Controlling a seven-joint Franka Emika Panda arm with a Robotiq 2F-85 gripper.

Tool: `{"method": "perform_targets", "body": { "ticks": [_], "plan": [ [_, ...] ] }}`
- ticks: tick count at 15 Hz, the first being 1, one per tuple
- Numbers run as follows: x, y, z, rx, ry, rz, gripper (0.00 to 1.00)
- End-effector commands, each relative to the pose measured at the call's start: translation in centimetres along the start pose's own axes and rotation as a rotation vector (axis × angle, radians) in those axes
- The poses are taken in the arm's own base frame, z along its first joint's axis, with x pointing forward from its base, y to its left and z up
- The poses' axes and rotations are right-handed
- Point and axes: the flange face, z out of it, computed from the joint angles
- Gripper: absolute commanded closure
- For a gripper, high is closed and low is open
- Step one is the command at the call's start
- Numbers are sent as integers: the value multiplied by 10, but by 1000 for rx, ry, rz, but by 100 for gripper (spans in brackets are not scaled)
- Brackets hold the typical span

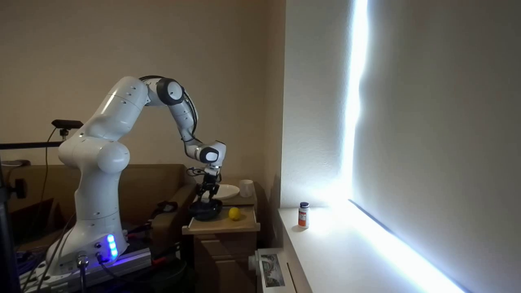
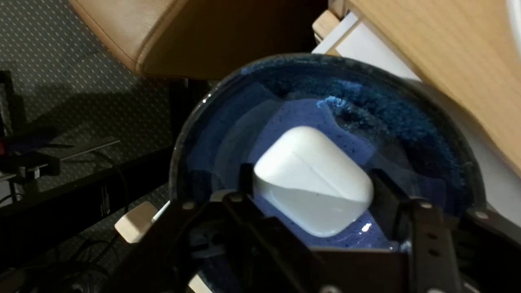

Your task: Put the bowl on the pull out table then put the airpods case in it

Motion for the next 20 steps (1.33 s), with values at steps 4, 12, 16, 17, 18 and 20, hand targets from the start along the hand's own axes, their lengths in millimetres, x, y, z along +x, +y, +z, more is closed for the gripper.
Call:
{"method": "perform_targets", "body": {
  "ticks": [4, 12, 16, 17, 18, 20],
  "plan": [
    [8, 1, 18, 14, 156, 120, 56],
    [1, 5, 45, 26, 156, 203, 56],
    [3, 8, 67, 58, 158, 248, 56],
    [2, 8, 71, 65, 157, 258, 56],
    [3, 8, 68, 73, 158, 267, 56],
    [2, 9, 69, 80, 159, 287, 41]
  ]
}}
